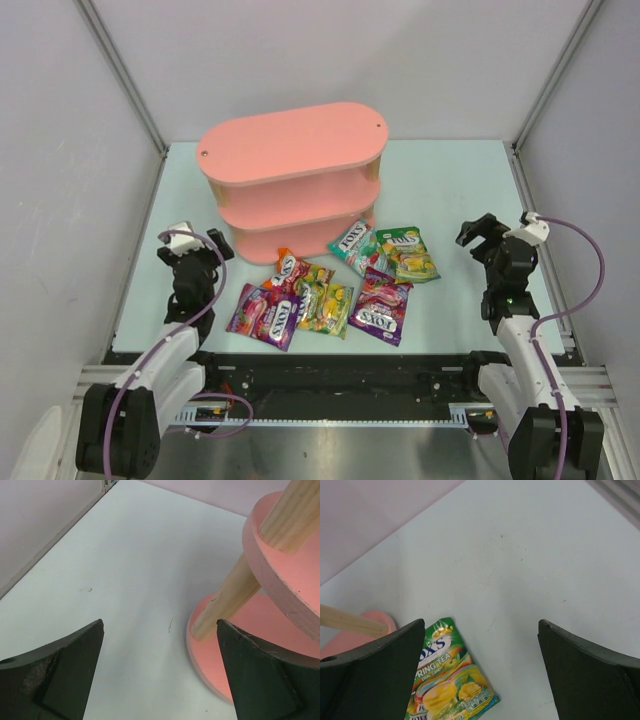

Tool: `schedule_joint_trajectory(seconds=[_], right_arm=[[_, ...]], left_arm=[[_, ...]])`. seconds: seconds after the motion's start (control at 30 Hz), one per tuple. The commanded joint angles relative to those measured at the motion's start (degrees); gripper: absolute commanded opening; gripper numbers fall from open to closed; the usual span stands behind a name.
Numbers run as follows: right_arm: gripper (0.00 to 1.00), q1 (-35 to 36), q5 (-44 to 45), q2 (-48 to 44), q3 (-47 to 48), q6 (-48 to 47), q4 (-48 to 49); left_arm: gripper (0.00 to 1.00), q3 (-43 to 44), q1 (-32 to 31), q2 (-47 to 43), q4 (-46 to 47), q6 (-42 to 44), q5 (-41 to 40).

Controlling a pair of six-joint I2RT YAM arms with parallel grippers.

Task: Place and organize the candy bags onto the shelf

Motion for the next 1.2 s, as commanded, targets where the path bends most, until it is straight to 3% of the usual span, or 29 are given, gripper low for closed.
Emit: schedule_joint_trajectory(seconds=[0.0, 0.2, 0.47, 0.73, 0.87, 1.17], right_arm=[[1.00, -0.16, -5.41, -0.45, 2.57, 1.75, -2.33], [1.00, -0.16, -7.34, -0.54, 2.92, 0.96, -4.08], [1.00, -0.07, -7.61, -0.63, 2.92, 0.69, -4.79], [1.00, 0.10, -7.61, -0.71, 2.92, 1.13, -4.70], [1.00, 0.10, -9.11, -1.59, 2.92, 0.69, -5.23], [1.00, 0.46, -8.23, -2.82, 2.92, 2.89, -7.87]], left_arm=[[1.00, 2.31, -0.07, -3.91, -7.16, -2.93, -0.39], [1.00, 1.16, -0.07, -5.07, -2.96, -7.14, 3.73], [1.00, 13.36, -0.07, 13.18, -2.34, -7.86, 7.08], [1.00, 20.41, -0.07, 21.74, -2.25, -8.29, 7.52], [0.99, 20.51, -0.15, 20.61, -5.41, -9.95, 8.48], [1.00, 10.07, -0.15, 3.04, -14.81, -21.89, 10.24]])
